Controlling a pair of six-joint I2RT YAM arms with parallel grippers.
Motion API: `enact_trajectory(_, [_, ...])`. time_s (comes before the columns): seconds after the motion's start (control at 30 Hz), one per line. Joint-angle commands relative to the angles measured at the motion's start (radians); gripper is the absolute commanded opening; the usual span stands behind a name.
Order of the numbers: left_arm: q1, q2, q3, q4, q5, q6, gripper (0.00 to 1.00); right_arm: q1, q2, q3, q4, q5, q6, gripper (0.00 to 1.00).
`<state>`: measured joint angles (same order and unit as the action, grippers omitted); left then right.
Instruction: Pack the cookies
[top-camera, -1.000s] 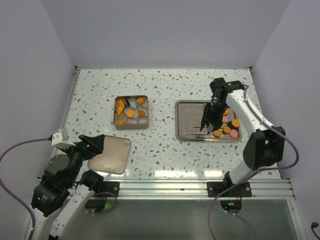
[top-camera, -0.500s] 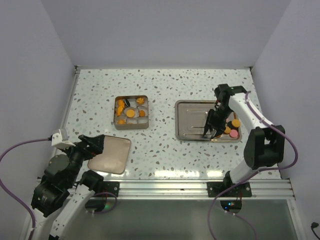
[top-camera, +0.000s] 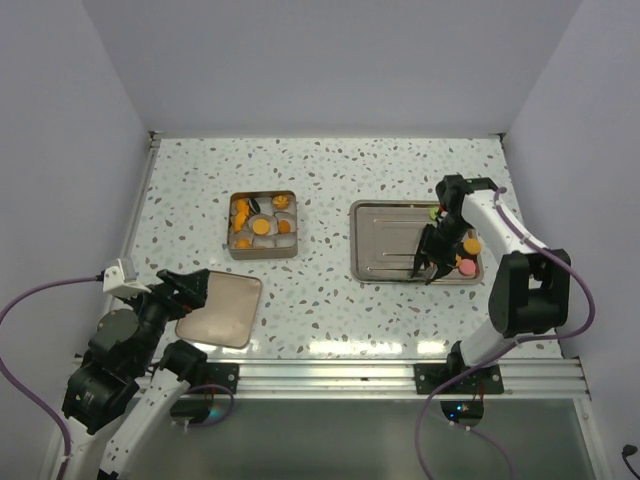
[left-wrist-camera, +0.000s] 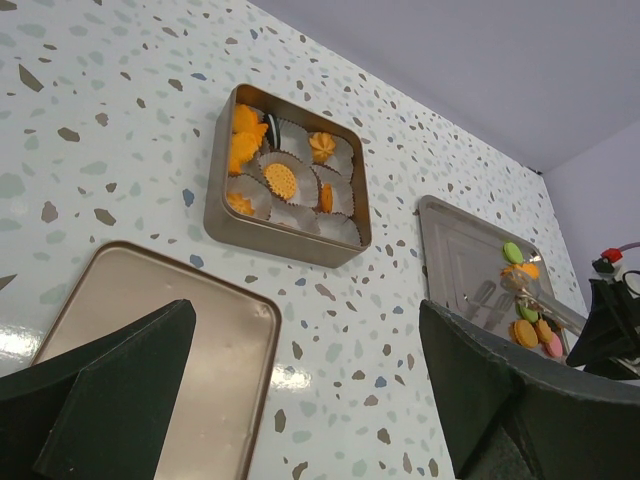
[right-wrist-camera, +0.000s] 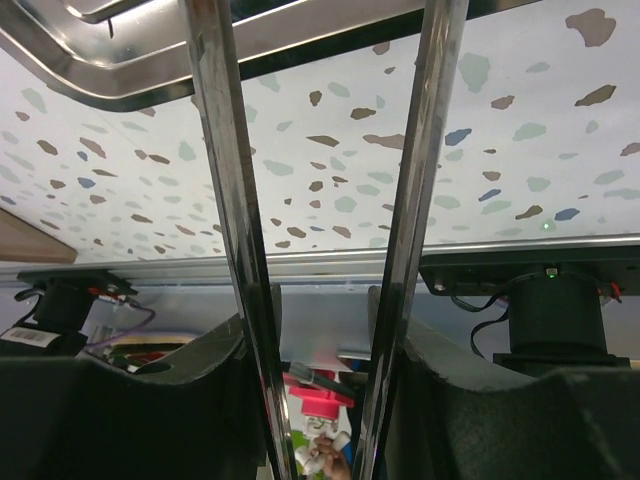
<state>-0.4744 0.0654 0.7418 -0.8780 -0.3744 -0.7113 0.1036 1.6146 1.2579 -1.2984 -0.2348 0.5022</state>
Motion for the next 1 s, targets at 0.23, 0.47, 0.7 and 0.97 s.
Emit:
enact_trajectory(0.23, [-0.006,0.013,0.001,0.036,-0.008,0.018,1.00,-0.048,0.013,-0.008,0.034,-0.034,-0.036,0.42])
enact_trajectory(0.47, [-0.006,0.013,0.001,0.036,-0.011,0.019,1.00,-0.053,0.039,0.011,0.044,-0.038,-0.039,0.41])
enact_trajectory(0.7, [-0.006,0.008,0.001,0.034,-0.015,0.013,1.00,-0.051,0.060,0.031,0.047,-0.040,-0.040,0.29])
enact_trajectory(0.97, [-0.006,0.004,0.001,0.033,-0.020,0.010,1.00,-0.053,0.038,0.069,0.028,-0.061,-0.028,0.19])
